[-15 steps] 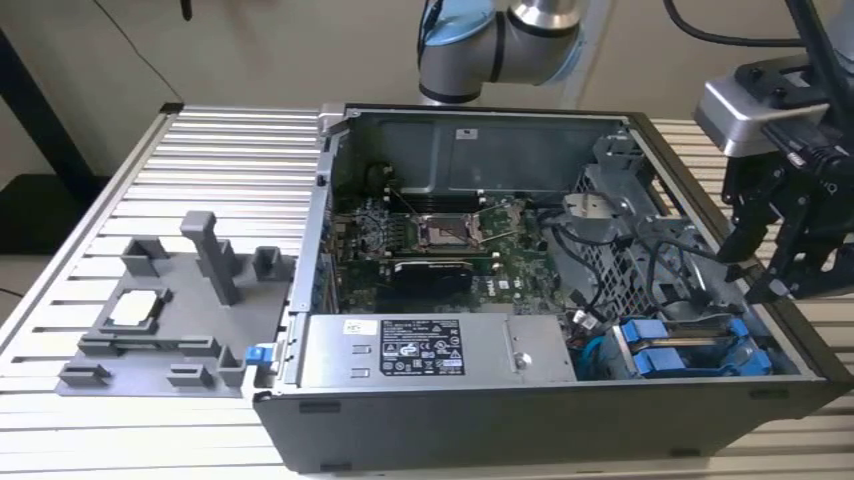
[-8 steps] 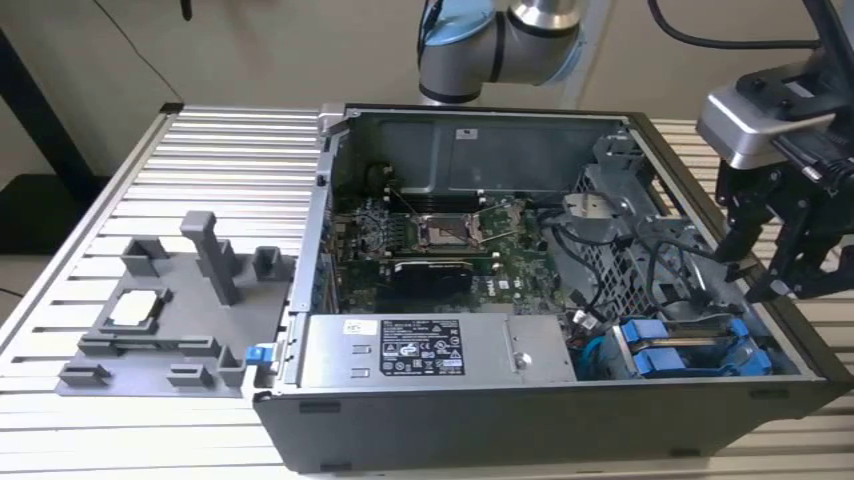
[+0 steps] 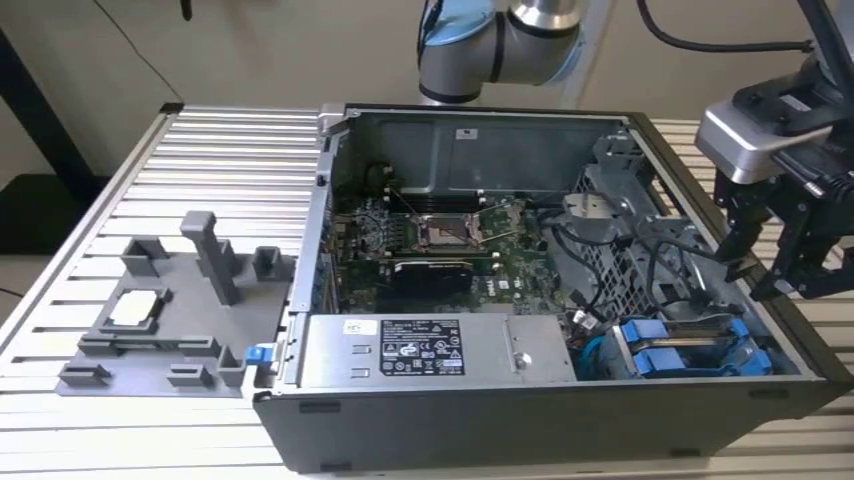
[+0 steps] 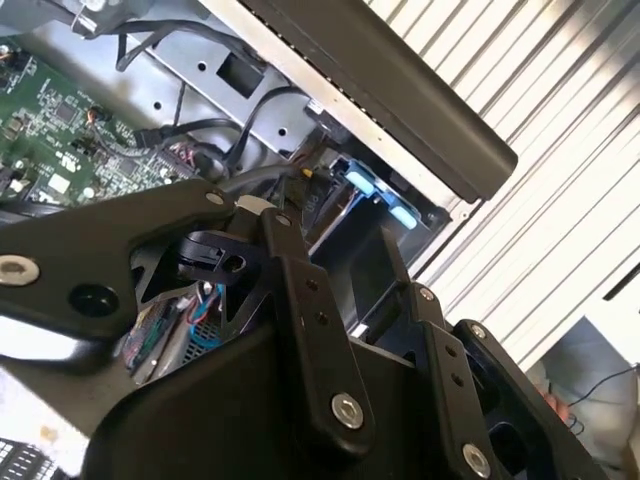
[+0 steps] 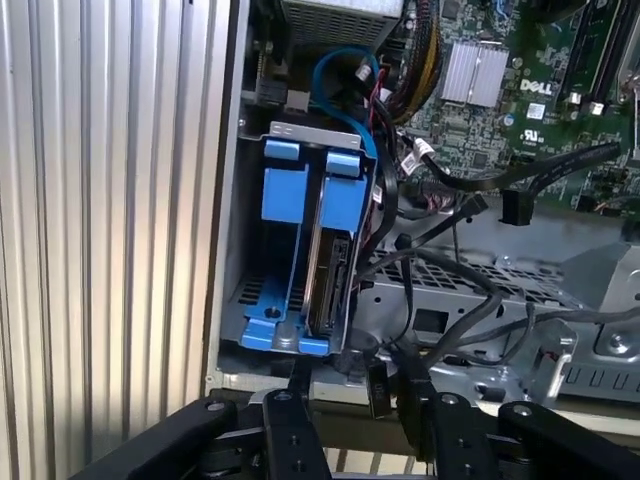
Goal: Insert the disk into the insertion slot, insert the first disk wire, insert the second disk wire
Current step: 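Insert the first disk wire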
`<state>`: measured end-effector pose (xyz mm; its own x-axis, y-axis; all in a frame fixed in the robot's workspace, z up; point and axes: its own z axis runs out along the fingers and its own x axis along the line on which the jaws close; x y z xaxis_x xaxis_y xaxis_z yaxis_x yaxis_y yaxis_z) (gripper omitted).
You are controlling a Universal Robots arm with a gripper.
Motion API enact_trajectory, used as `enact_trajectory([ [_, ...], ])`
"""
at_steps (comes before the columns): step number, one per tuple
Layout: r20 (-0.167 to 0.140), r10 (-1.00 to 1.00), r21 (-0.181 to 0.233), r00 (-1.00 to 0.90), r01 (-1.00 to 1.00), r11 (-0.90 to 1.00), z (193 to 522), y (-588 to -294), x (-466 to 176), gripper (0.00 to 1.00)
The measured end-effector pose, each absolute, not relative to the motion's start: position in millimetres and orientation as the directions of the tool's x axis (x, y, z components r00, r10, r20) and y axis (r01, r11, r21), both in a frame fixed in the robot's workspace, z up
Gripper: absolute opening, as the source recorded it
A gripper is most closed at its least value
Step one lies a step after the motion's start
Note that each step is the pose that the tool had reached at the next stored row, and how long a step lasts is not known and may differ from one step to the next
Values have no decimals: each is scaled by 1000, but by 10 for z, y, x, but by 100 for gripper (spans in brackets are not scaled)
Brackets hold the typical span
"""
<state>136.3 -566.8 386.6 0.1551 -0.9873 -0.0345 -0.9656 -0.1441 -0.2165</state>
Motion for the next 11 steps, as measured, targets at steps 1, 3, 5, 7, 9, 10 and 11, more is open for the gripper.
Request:
enact_trajectory([
  [1, -34, -986, -217, 161, -965, -150, 3865, -5666, 1368, 47],
  [3, -34, -985, -217, 171, -963, -160, 3860, -5660, 1377, 47],
  [5, -35, -984, -217, 174, -963, -162, 3859, -5659, 1379, 47],
  [7, -35, -984, -217, 174, -963, -163, 3859, -5659, 1379, 47],
  [9, -35, -984, -217, 175, -963, -163, 3859, -5658, 1379, 47],
  [10, -35, -984, -217, 175, -963, -163, 3859, -5658, 1379, 47],
  [11, -34, -984, -217, 175, -963, -163, 3859, -5658, 1379, 45],
])
